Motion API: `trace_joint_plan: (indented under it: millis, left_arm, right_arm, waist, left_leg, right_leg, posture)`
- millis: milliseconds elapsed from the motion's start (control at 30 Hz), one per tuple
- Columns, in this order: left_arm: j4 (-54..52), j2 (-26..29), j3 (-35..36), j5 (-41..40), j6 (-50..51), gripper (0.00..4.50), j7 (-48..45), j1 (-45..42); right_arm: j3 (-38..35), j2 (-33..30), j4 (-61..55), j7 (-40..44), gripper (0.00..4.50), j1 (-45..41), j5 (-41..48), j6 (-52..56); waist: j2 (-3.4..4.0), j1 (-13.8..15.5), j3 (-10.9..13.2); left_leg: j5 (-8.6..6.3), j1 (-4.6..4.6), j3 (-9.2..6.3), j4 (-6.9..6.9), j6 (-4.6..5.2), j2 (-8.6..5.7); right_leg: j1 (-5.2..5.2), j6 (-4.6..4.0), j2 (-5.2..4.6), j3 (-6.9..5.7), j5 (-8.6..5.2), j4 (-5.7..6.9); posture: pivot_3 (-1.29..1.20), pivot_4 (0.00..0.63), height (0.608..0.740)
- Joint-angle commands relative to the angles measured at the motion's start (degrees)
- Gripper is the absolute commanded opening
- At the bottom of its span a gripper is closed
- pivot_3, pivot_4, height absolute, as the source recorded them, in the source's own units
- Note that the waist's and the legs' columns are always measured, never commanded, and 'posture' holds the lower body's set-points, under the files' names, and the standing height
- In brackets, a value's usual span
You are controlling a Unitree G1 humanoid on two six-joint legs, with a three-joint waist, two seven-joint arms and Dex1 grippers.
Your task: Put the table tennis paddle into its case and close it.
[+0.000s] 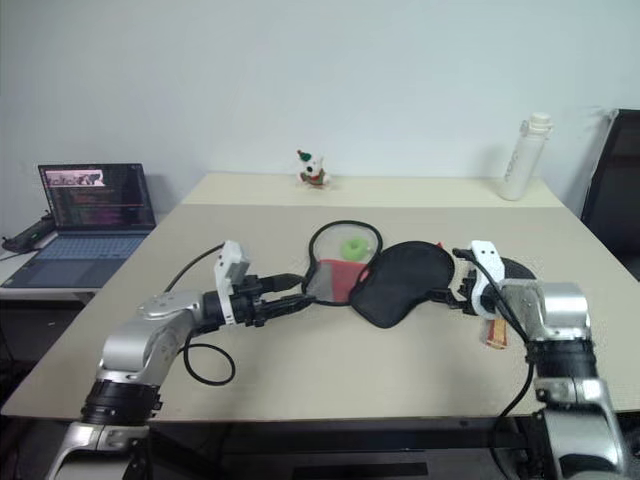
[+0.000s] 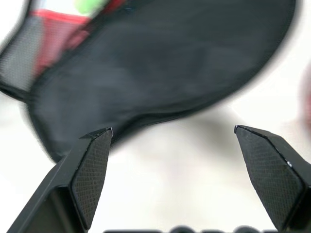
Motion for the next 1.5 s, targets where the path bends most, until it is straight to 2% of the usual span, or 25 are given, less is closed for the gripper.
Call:
trace_joint_plan:
  millis: [33, 200, 400, 600, 767, 900, 1067, 1233, 1367, 1500]
  left_arm:
    - [0.29, 1.00, 0.80, -0.58, -1.14, 3.14, -0.70, -1.82]
    - [1.79, 1.00, 0.34, -0.06, -1.79, 3.14, -0.95, -2.73]
    - [4.70, 1.14, 0.08, 0.99, -3.42, 3.14, -1.26, -4.72]
    - [4.93, 0.94, 0.41, 0.96, -3.67, 3.14, -0.65, -4.75]
    - [4.35, 0.94, 0.59, 0.81, -3.54, 3.14, -0.32, -4.36]
    - [3.73, 0.95, 0.64, 0.59, -3.32, 3.14, -0.07, -4.09]
    - [3.24, 0.99, 0.67, 0.36, -3.23, 3.14, 0.18, -3.91]
    - [2.46, 0.81, 0.67, 0.12, -3.02, 3.14, 0.47, -3.54]
    - [1.86, 0.76, 0.63, 0.04, -2.84, 3.14, 0.70, -3.22]
    - [1.00, 0.64, 0.61, -0.15, -2.61, 3.14, 0.98, -2.81]
  right_arm:
    - [-2.87, 5.72, -7.08, -6.92, 4.49, 2.23, -0.31, -0.30]
    - [-0.15, 12.64, -5.11, -13.17, 4.49, 5.14, -4.14, -7.64]
    - [1.68, 15.03, 1.84, -15.87, 4.49, 3.49, -7.16, -16.54]
    - [2.29, 18.21, 2.60, -16.39, 4.49, 2.92, -5.77, -18.09]
    - [0.75, 23.62, 2.57, -18.05, 4.49, 1.92, -3.41, -17.49]
    - [-1.20, 26.22, 1.23, -19.30, 3.59, 1.73, -1.05, -14.70]
    - [-2.90, 26.75, -0.07, -20.59, 1.79, 1.81, 1.06, -11.69]
    - [-4.87, 23.76, 0.01, -18.55, 0.02, 0.79, 4.40, -6.32]
    - [-1.87, 17.33, 0.06, -12.73, 0.01, -0.02, 6.09, -1.98]
    - [3.58, 5.37, 6.24, -2.10, 0.01, -4.47, 5.73, -1.22]
  waist:
    - [0.00, 0.06, 0.00]
    - [0.00, 0.35, 0.00]
    - [0.00, 0.34, 0.00]
    - [0.01, 0.18, 0.00]
    - [0.01, 0.15, 0.01]
    - [0.02, 0.25, 0.01]
    - [0.02, 0.36, 0.01]
    - [0.03, 0.34, 0.02]
    - [0.03, 0.33, 0.02]
    - [0.06, 0.30, 0.04]
  left_leg:
    - [0.00, 0.00, -0.01, 0.01, 0.00, -0.01]
    - [0.00, -0.04, 0.01, 0.02, 0.00, -0.08]
    - [0.00, -0.03, 0.01, 0.01, 0.00, -0.08]
    - [0.00, -0.03, 0.01, 0.00, 0.00, -0.05]
    - [0.00, -0.01, 0.00, 0.00, 0.00, -0.04]
    - [0.00, -0.01, -0.01, 0.00, 0.00, -0.04]
    - [0.00, -0.02, -0.02, 0.00, 0.00, -0.05]
    - [0.00, -0.02, -0.02, 0.00, 0.00, -0.05]
    - [0.00, -0.03, 0.00, 0.00, 0.00, -0.05]
    - [0.00, -0.03, 0.02, 0.01, 0.00, -0.06]
  right_leg:
    - [0.00, 0.00, 0.00, 0.00, 0.00, 0.02]
    - [0.00, 0.00, -0.05, 0.03, 0.00, -0.04]
    - [0.00, 0.00, -0.04, 0.01, 0.00, -0.05]
    - [0.00, 0.00, -0.03, 0.01, 0.01, -0.04]
    - [-0.01, -0.01, -0.02, 0.02, 0.01, -0.01]
    - [-0.02, -0.01, -0.01, 0.01, 0.01, 0.00]
    - [-0.02, -0.03, -0.03, 0.01, 0.02, -0.01]
    - [-0.02, -0.03, -0.03, 0.01, 0.01, -0.01]
    - [-0.02, -0.01, -0.03, 0.01, 0.00, -0.02]
    - [-0.02, -0.01, -0.03, 0.02, 0.00, -0.04]
  posture:
    - [0.00, 0.150, 0.740]
    - [0.00, 0.150, 0.740]
    - [0.00, 0.150, 0.740]
    - [0.00, 0.150, 0.740]
    - [0.00, 0.150, 0.740]
    - [0.00, 0.150, 0.740]
    - [0.00, 0.150, 0.740]
    - [0.00, 0.150, 0.740]
    - [0.00, 0.150, 0.740]
    - [0.00, 0.150, 0.740]
